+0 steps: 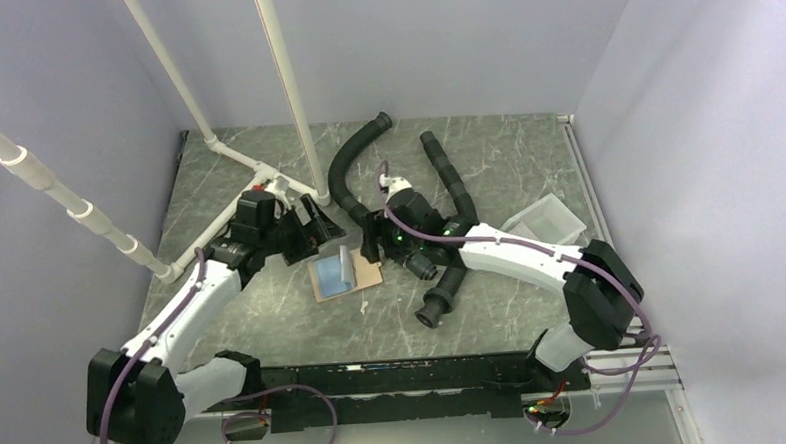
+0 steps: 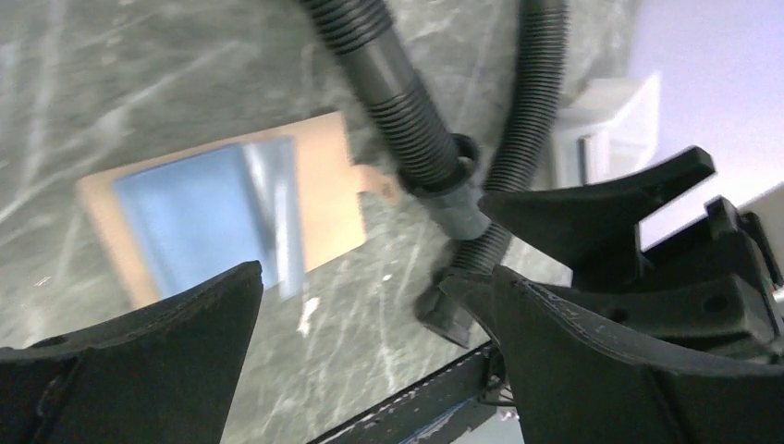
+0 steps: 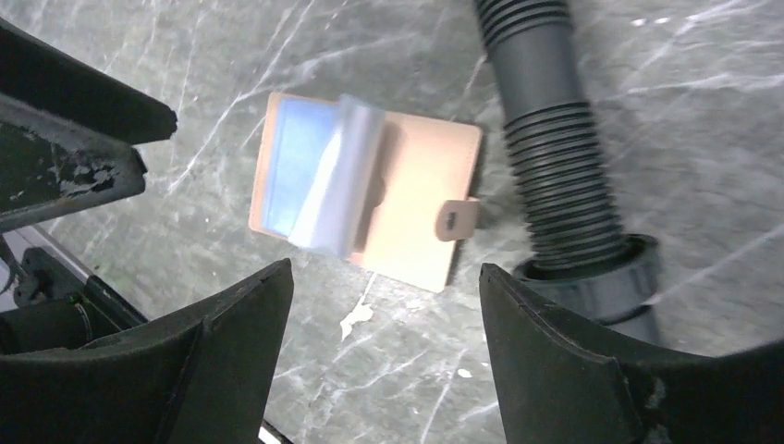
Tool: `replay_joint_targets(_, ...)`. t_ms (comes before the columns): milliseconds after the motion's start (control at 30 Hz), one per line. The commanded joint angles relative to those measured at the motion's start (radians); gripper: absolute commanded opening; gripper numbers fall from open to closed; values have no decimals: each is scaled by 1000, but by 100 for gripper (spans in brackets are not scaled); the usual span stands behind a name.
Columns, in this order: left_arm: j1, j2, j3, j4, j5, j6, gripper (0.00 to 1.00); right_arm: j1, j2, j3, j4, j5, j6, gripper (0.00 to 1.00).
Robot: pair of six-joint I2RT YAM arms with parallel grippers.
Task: Put the credit cards into the card holder
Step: Open the card holder at the center of the board.
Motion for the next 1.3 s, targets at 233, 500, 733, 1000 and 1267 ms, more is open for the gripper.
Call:
replay_joint_targets(233, 62, 48, -76, -142, -21, 63, 57, 199, 337, 326, -133, 311, 7, 80)
replay_joint_targets(500, 61, 131, -81, -15, 52, 58, 33, 197, 403, 293, -159, 385, -52, 47)
replay_joint_targets(733, 61, 273, -83, 43, 80, 40, 19, 152, 364, 163, -74, 317, -56, 28)
replay_joint_targets(1000, 67, 332, -152, -46, -125, 26, 1, 132, 326, 79, -11, 216, -82, 20)
replay_joint_targets(1267, 72, 177, -105, -130, -83, 52, 31, 104, 93, 134, -117, 127, -146, 37)
